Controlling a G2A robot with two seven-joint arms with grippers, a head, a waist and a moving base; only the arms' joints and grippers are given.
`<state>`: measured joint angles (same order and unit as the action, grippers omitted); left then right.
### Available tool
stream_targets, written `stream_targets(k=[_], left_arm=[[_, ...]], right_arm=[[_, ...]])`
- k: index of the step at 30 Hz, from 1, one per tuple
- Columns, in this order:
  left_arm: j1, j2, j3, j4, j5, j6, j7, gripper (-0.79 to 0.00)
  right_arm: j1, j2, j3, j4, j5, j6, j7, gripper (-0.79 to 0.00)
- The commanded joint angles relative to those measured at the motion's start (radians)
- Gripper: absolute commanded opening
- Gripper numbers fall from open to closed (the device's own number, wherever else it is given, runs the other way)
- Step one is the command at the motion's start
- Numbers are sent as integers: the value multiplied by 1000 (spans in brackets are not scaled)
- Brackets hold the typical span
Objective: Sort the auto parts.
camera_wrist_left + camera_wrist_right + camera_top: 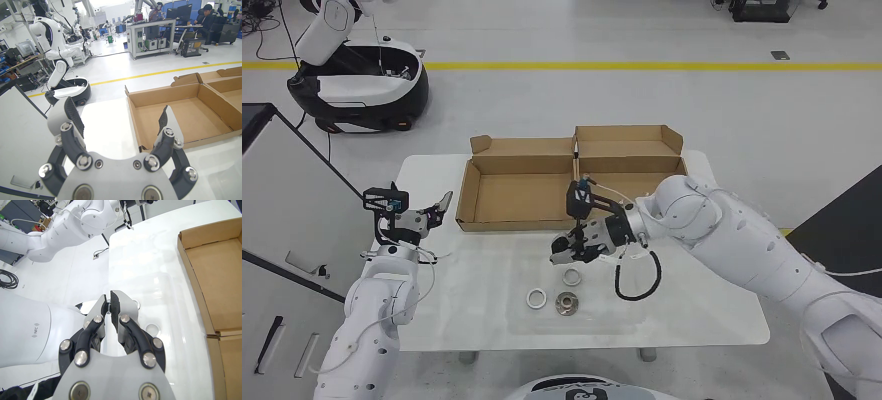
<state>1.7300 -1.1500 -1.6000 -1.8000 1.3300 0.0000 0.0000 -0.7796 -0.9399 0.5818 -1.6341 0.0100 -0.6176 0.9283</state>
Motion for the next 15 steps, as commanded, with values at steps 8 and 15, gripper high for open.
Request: stream_targets(k=[8,15], left_arm=[[0,0,0,0,0,0,0,0],[0,0,0,0,0,0,0,0]], right_arm=[[1,0,-1,0,-1,1,1,-785],[-50,15,56,0,31,-24,-58,-785]])
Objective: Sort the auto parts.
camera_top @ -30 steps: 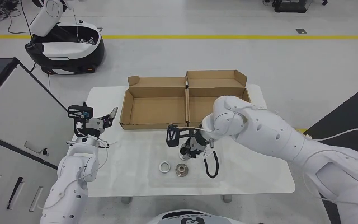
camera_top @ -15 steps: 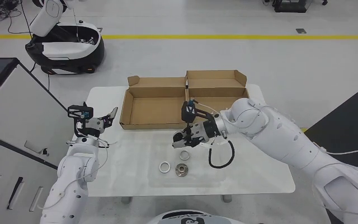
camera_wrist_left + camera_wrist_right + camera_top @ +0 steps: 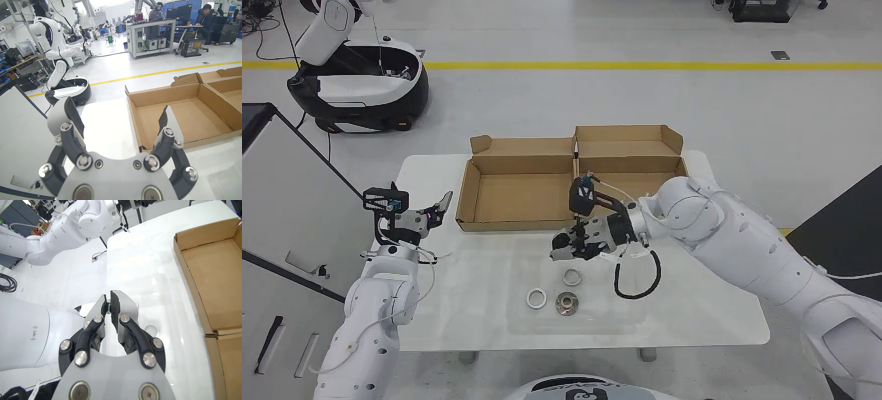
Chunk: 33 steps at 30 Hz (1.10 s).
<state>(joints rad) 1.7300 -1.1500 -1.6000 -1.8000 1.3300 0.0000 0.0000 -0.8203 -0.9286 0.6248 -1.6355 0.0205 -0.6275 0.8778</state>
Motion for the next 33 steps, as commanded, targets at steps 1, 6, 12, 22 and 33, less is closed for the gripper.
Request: stream_targets(k=[1,6,12,22,33], left_arm=[[0,0,0,0,0,0,0,0],[0,0,0,0,0,0,0,0],[0,0,0,0,0,0,0,0],[0,0,0,0,0,0,0,0],[0,0,0,0,0,0,0,0]], right_arm=[[-22,8,27,2,45,-36,-14,-785],[-82,26,85,-8,199,-158,-38,-785],[-96,28,108,-23,397,-285,-8,-785],[-38,3,65,-65,624,-351,-36,-785],[58,-48,9,-120,814,-385,-70,-785]])
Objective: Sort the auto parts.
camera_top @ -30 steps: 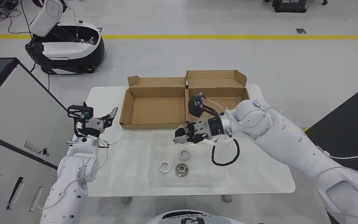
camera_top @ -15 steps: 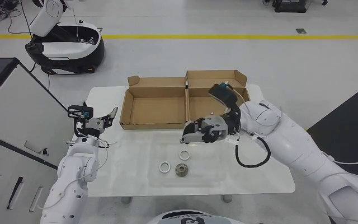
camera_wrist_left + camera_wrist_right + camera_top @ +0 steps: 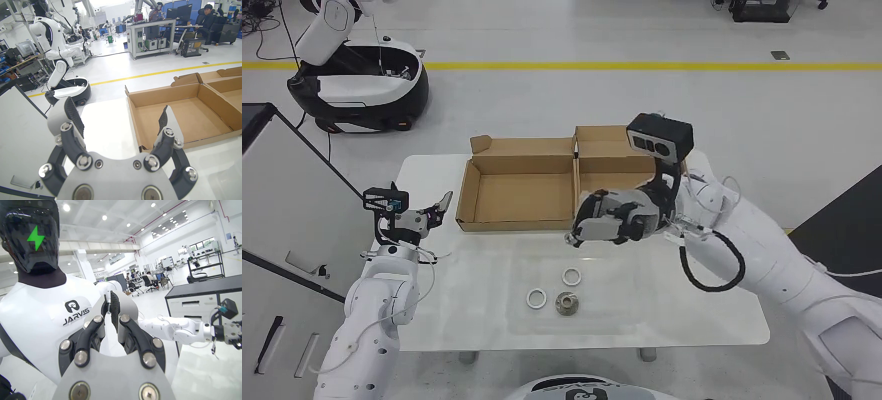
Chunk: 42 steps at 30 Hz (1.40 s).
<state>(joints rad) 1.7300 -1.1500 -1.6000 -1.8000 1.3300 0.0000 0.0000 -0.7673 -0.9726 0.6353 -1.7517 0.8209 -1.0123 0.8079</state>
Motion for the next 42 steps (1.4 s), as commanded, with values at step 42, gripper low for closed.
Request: stream_targets(k=[42], left_arm=[[0,0,0,0,0,0,0,0]], right_arm=[[48,-206,1,-45,171,0,0,-785]])
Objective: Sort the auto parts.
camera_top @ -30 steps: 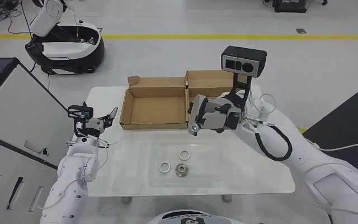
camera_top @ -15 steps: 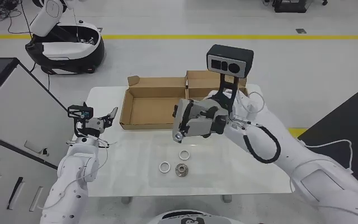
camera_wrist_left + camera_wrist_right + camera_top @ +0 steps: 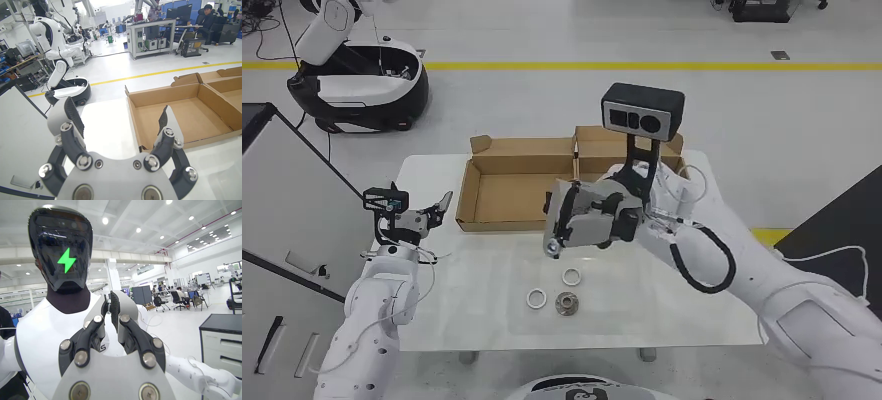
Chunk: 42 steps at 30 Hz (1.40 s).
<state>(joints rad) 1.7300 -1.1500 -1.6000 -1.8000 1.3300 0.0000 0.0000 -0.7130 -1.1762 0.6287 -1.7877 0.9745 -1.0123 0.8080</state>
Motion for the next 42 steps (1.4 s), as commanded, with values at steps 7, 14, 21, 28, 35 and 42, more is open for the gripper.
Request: stream_targets(k=[7,14,21,28,35,42], left_arm=[[0,0,0,0,0,0,0,0],[0,0,0,0,0,0,0,0],[0,0,0,0,0,0,0,0],[0,0,0,0,0,0,0,0],[0,0,0,0,0,0,0,0],[0,0,0,0,0,0,0,0]], right_arm=[[-49,-33,46,-50,84,0,0,-785],[-54,-55,53,-29,66,10,10,-785],[-46,-67,52,24,44,72,72,-785],[-48,-81,58,50,27,101,102,-785],[-78,-105,75,27,93,92,92,-785],[-130,-138,118,3,183,109,110,-785]])
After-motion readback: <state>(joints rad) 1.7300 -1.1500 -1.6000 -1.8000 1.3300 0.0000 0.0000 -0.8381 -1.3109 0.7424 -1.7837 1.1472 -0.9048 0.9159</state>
